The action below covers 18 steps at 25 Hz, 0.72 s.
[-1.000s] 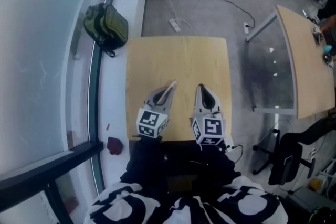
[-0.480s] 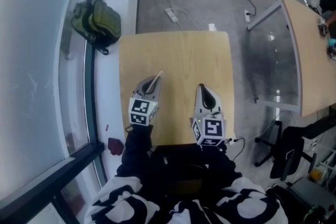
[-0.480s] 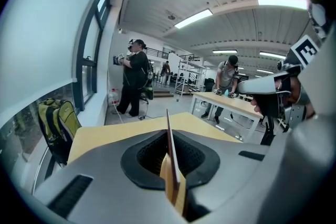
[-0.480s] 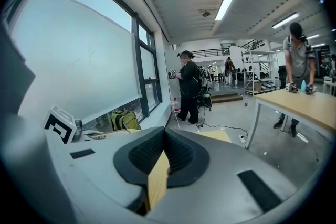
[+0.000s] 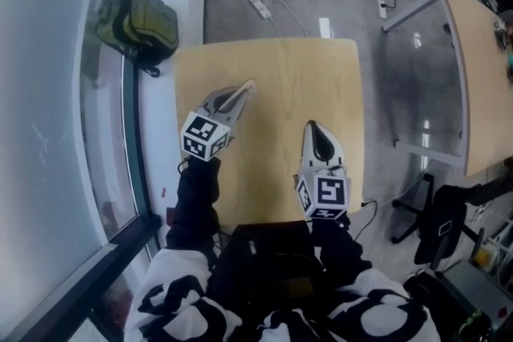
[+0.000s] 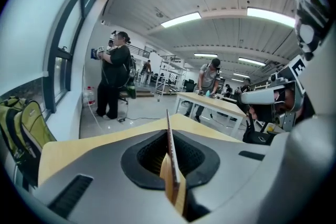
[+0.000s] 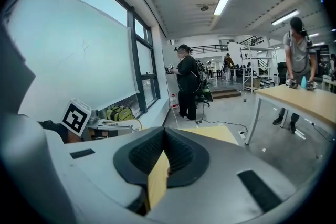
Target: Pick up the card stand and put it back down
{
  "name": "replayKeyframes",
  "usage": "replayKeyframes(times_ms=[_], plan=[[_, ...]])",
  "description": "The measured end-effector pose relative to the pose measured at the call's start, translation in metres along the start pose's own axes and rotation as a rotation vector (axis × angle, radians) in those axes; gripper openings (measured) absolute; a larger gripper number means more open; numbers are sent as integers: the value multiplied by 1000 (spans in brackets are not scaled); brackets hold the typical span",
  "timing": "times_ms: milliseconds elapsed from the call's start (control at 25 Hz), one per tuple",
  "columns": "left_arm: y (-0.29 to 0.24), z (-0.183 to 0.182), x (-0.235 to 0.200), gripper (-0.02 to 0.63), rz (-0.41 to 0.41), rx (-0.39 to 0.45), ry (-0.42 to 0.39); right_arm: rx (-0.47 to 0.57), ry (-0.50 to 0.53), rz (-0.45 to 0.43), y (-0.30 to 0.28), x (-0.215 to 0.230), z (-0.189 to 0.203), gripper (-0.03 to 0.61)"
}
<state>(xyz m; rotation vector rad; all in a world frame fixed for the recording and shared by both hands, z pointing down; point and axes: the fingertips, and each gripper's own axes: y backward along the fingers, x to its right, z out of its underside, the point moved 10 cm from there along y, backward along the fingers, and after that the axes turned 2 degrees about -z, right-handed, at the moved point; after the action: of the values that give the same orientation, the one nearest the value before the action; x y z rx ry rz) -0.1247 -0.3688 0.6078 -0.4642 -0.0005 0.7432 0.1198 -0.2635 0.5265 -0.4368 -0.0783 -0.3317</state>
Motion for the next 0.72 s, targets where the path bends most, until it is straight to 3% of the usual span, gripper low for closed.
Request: replayKeyframes(times_ms=[520,720], plan=[[-59,-1,2,21,382,-37,-111,-20,21,-48,-24,3,6,25],[-65,4,9,21,496,-40,-107,-34,17,-47,-27,5,6,25]])
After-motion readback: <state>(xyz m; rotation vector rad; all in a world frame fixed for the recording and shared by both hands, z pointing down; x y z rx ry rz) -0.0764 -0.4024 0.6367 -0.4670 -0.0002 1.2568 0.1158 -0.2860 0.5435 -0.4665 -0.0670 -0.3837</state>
